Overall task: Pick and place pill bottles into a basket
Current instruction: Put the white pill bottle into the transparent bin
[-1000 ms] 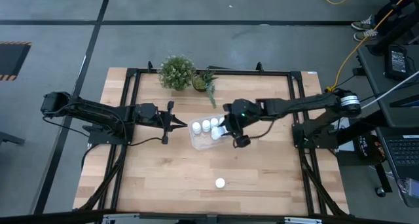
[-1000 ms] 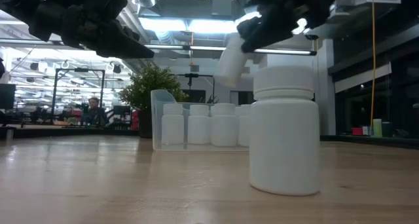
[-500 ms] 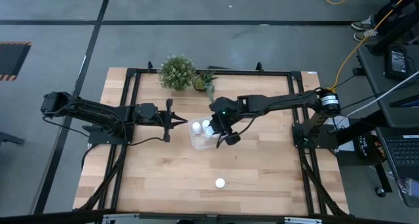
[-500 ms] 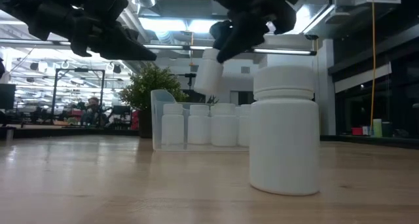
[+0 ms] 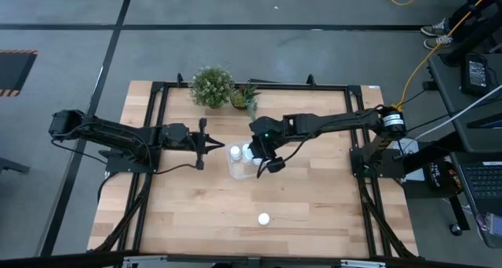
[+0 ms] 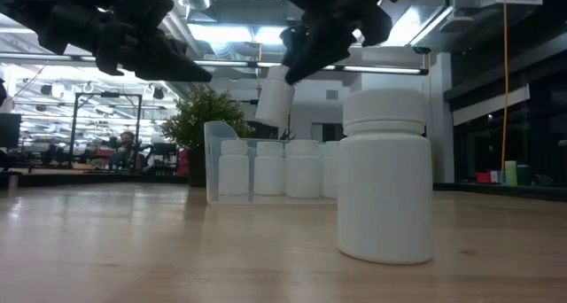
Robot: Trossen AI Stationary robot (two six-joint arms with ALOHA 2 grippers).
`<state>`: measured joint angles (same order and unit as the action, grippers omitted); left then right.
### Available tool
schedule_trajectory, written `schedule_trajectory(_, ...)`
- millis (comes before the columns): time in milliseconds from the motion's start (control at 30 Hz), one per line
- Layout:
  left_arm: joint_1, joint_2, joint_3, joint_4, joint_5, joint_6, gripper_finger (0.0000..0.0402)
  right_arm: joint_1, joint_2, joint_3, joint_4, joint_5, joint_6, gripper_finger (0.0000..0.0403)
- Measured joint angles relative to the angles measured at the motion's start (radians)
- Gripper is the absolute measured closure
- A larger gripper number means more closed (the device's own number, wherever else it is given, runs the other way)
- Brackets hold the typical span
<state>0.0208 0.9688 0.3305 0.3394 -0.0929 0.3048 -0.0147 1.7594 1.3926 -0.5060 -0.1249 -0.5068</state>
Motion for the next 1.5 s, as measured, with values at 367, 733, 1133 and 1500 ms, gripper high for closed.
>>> schedule_trajectory(367, 0.0, 0.0, 0.0, -0.009, 0.0, -0.03, 0.0393, 0.0, 0.041, -0.013, 0.019, 0.003, 0.002, 0.0257)
schedule_trajectory(733, 0.0, 0.0, 0.001, -0.023, -0.002, -0.03, 0.0396, 0.0, 0.115, -0.013, 0.031, 0.003, 0.004, 0.0257)
schedule_trajectory(1133, 0.0, 0.0, 0.001, -0.023, -0.002, -0.03, 0.0395, 0.0, 0.146, -0.013, 0.034, 0.001, 0.005, 0.0257)
schedule_trajectory(1500, 0.0, 0.0, 0.001, -0.022, -0.001, -0.03, 0.0389, 0.0, 0.155, -0.013, 0.039, 0.001, 0.007, 0.0235)
